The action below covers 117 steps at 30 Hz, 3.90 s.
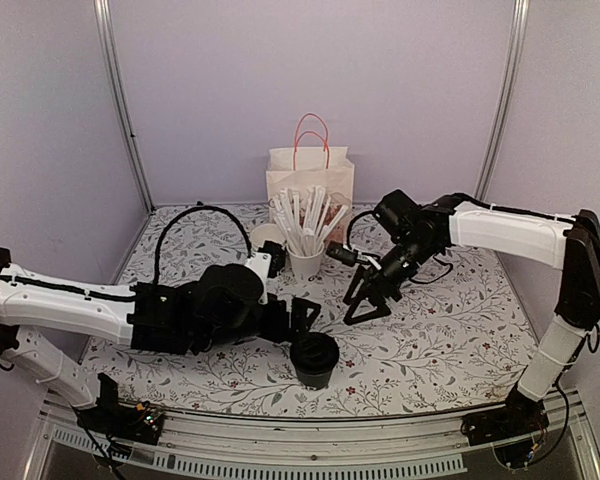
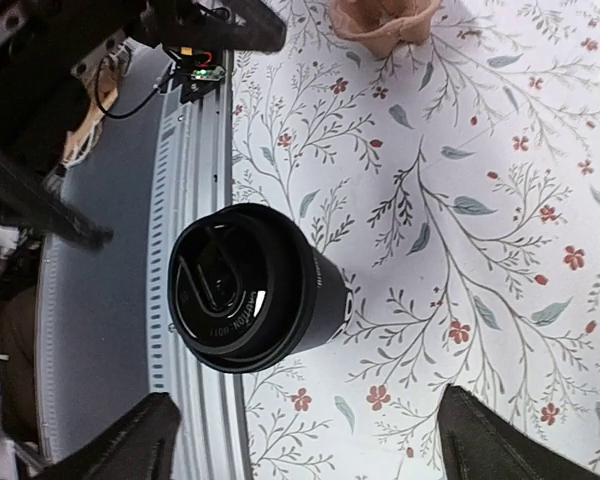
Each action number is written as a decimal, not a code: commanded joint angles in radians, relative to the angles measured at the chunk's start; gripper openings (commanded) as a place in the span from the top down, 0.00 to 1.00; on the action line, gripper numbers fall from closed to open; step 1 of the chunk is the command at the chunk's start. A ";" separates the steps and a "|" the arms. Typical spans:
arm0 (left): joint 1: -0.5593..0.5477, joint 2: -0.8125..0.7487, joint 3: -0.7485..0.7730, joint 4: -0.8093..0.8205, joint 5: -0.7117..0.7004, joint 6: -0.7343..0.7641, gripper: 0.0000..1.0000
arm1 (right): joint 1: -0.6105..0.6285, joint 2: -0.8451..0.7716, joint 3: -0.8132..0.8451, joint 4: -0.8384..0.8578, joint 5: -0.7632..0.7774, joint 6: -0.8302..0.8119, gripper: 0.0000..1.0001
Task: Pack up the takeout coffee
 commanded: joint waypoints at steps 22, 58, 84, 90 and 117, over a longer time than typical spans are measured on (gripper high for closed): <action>0.047 -0.501 -0.380 -0.002 -0.224 -0.091 0.10 | 0.349 -0.034 -0.025 0.220 0.375 -0.179 0.01; 0.048 -0.460 -0.358 0.000 -0.224 -0.066 0.11 | -0.055 -0.141 -0.025 0.047 0.335 -0.156 0.20; 0.049 -0.419 -0.345 0.012 -0.200 -0.060 0.11 | -0.828 0.044 0.046 0.146 0.486 -0.023 0.15; 0.052 -0.418 -0.329 -0.001 -0.210 -0.041 0.10 | -0.827 0.046 0.044 0.149 0.492 -0.002 0.01; 0.708 0.288 0.765 -0.266 0.306 0.246 0.25 | -0.684 -0.263 -0.219 0.400 0.443 0.108 0.01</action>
